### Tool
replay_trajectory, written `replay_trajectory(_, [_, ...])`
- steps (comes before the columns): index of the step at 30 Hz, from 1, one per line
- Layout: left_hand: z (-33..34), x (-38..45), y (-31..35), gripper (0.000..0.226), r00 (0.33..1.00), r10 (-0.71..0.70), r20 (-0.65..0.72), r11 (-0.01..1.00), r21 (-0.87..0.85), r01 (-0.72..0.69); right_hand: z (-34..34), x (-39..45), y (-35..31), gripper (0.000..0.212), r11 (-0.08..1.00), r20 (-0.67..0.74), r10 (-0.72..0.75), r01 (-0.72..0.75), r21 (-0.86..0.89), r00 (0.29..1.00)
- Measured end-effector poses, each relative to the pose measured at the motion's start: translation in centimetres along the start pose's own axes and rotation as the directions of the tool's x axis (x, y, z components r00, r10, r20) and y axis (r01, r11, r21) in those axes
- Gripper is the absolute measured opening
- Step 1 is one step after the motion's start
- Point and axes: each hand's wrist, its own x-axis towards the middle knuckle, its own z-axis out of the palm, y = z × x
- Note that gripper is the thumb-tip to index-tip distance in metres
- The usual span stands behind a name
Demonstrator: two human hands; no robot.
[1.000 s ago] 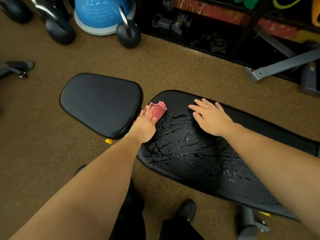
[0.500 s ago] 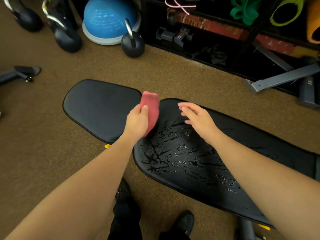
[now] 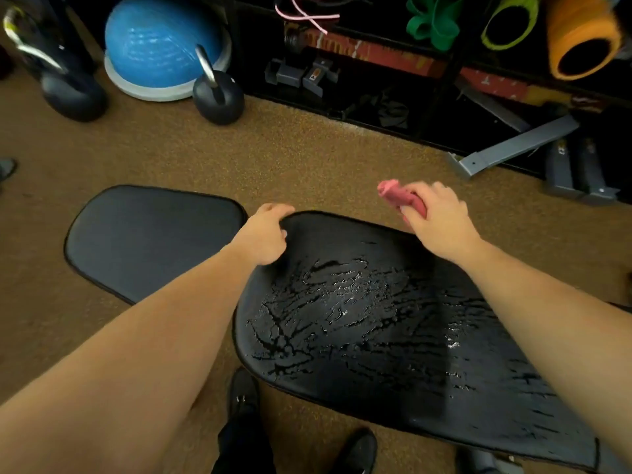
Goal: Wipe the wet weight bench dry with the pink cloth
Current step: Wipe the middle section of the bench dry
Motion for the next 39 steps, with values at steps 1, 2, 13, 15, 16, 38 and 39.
replay_trajectory(1, [0.3,0.3,-0.5,0.058,0.999,-0.002,0.043,0.999,0.034,0.0,1.1,-0.4,1.0,0.029,0.996,0.101,0.032,-0.023,-0.082,0.994])
replay_trajectory(2, [0.6,0.3,-0.8,0.063,0.997,0.004,0.077,0.999,0.049,-0.007,2.3,-1.0,1.6,0.033,0.993,0.173,0.049,-0.03,-0.111,0.984])
replay_trajectory(13, [1.4,1.6,-2.9,0.074,0.998,0.049,0.029,0.998,-0.049,-0.048,8.2,0.1,-4.0,0.054,0.959,0.26,-0.087,0.152,-0.24,0.962])
replay_trajectory(15, [1.4,1.9,-3.6,0.075,0.998,0.023,0.059,0.971,-0.237,-0.008,9.0,0.7,-5.6,0.054,0.959,0.246,-0.09,0.151,-0.241,0.965])
replay_trajectory(16, [1.3,2.2,-4.0,0.073,0.998,-0.004,0.064,0.933,-0.358,0.027,9.4,1.0,-6.3,0.054,0.959,0.242,-0.099,0.157,-0.236,0.965])
replay_trajectory(38, [-0.8,4.3,-1.5,0.043,0.989,0.149,0.011,0.971,-0.193,-0.144,4.6,-1.1,-5.3,0.052,0.91,-0.204,-0.046,0.125,0.396,0.978])
replay_trajectory(39, [-0.6,4.5,-0.8,0.045,0.979,0.201,0.032,0.973,-0.122,-0.196,3.8,-1.4,-3.4,0.05,0.945,-0.208,-0.015,0.081,0.316,0.978])
